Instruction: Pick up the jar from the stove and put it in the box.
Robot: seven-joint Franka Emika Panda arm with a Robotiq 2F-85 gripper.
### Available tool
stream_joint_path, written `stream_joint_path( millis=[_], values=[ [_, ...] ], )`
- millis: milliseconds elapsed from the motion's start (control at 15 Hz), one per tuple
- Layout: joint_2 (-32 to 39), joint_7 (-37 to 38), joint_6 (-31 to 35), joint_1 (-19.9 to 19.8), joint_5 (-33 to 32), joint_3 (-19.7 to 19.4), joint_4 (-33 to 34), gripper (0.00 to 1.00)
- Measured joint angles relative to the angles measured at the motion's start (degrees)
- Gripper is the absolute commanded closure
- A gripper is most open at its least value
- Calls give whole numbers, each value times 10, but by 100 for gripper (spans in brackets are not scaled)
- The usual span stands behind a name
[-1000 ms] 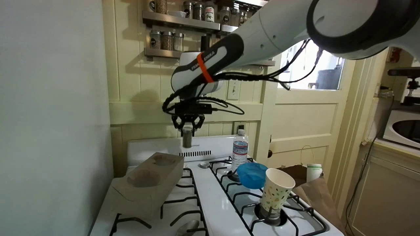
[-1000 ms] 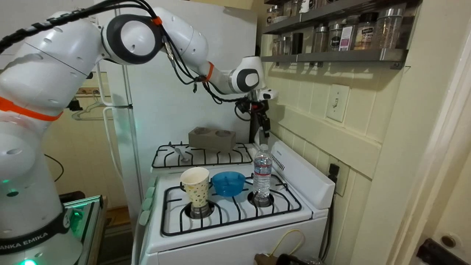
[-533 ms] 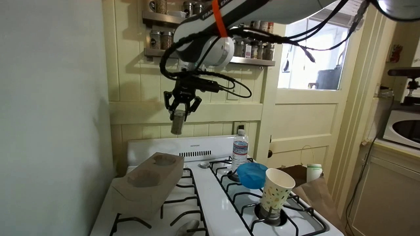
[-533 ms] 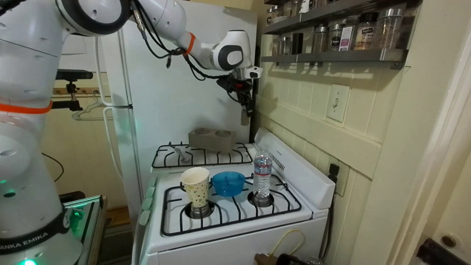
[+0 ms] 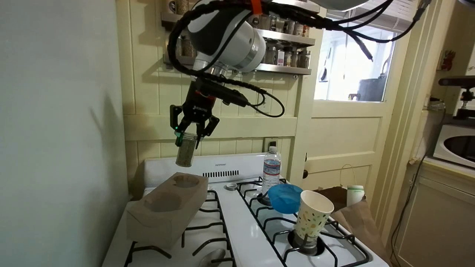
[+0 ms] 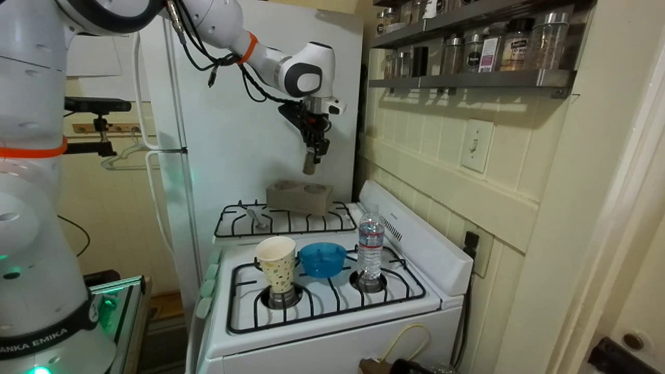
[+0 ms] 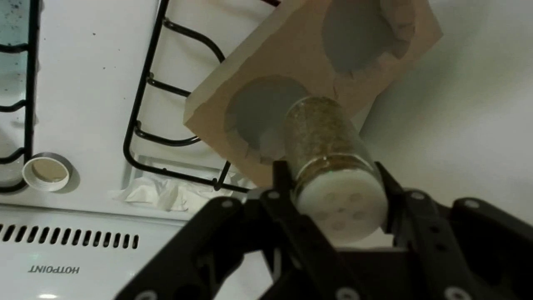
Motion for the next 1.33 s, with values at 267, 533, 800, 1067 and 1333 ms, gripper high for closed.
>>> stream_joint_path(
  millis=[267, 533, 800, 1067, 1333],
  values=[
    [20, 23, 7, 14, -29, 0, -1, 77],
    [35, 82, 39, 31, -93, -5, -2, 77],
    [49, 128, 55, 41, -128, -13, -2, 77],
    [65, 156, 57, 47, -141, -23, -2, 77],
    [80, 170, 64, 48, -143, -27, -1, 77]
  ],
)
